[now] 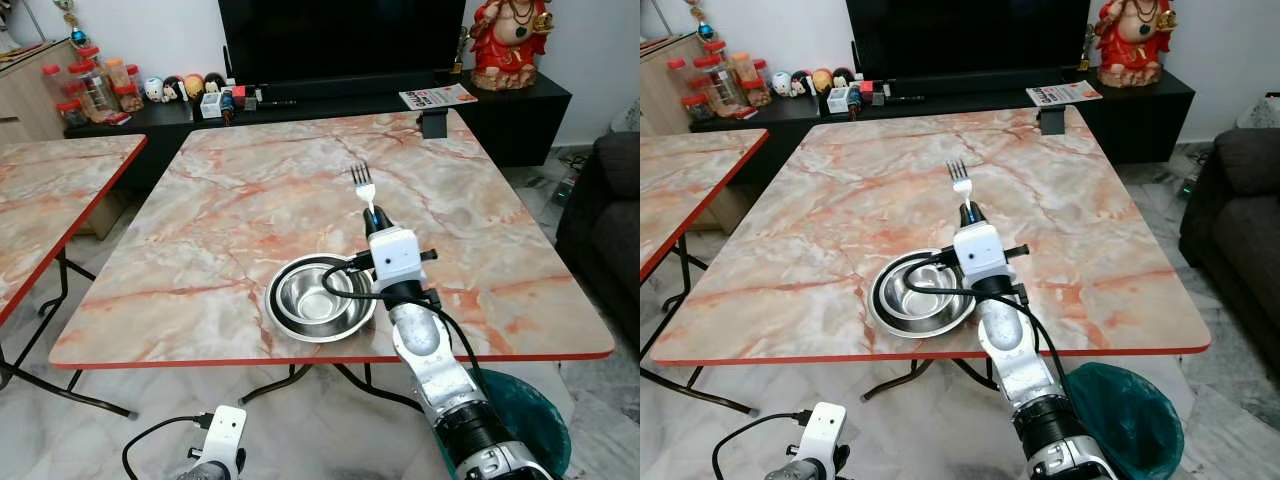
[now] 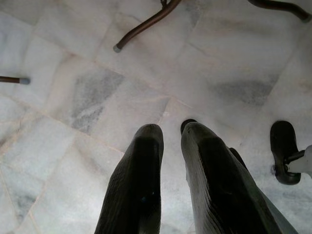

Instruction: Setting the table

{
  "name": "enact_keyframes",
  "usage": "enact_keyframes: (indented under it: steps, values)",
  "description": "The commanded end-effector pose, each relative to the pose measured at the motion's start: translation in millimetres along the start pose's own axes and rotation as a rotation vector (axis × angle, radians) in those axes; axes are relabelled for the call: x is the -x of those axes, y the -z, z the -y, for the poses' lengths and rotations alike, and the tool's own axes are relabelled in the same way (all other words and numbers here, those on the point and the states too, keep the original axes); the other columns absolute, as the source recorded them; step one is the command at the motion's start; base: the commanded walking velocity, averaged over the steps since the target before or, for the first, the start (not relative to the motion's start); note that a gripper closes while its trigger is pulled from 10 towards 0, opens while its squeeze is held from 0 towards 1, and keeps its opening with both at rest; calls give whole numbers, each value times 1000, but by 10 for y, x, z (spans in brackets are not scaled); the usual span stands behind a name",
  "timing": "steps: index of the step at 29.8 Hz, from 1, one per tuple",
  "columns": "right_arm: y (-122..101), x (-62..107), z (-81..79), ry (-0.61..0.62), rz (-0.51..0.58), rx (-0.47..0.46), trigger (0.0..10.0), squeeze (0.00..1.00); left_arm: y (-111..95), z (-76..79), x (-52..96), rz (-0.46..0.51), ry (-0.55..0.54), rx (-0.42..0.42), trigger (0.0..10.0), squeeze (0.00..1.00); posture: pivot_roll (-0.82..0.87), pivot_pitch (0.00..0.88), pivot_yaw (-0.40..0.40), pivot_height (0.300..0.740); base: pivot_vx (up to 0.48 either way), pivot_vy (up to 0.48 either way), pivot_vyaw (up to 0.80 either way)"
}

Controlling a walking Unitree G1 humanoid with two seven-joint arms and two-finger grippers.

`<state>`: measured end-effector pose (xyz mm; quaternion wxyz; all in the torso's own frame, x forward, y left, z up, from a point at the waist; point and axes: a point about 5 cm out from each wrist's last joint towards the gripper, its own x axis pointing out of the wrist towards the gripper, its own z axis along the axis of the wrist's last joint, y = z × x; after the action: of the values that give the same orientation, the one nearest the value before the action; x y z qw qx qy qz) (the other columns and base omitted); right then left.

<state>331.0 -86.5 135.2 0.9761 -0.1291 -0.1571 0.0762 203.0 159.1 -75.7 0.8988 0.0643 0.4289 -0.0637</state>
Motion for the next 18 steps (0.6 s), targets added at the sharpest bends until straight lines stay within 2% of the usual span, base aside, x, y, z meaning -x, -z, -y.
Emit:
enact_keyframes:
  steps: [1,13,18]
  values:
    - [-23,-20,-26,-8,6,-10,10000,0,11,-17,0,-14,-8,-14,10000,0,-116,0,91,740,0,0,0]
    - [-9,-21,-41,-14,-4,-4,10000,0,7,-16,-1,-13,-11,-10,10000,0,-112,0,88,740,0,0,0]
    - [-10,-25,-44,-16,-4,-6,10000,0,1,-12,-2,-12,-11,-12,10000,0,-112,0,88,740,97,-267,0]
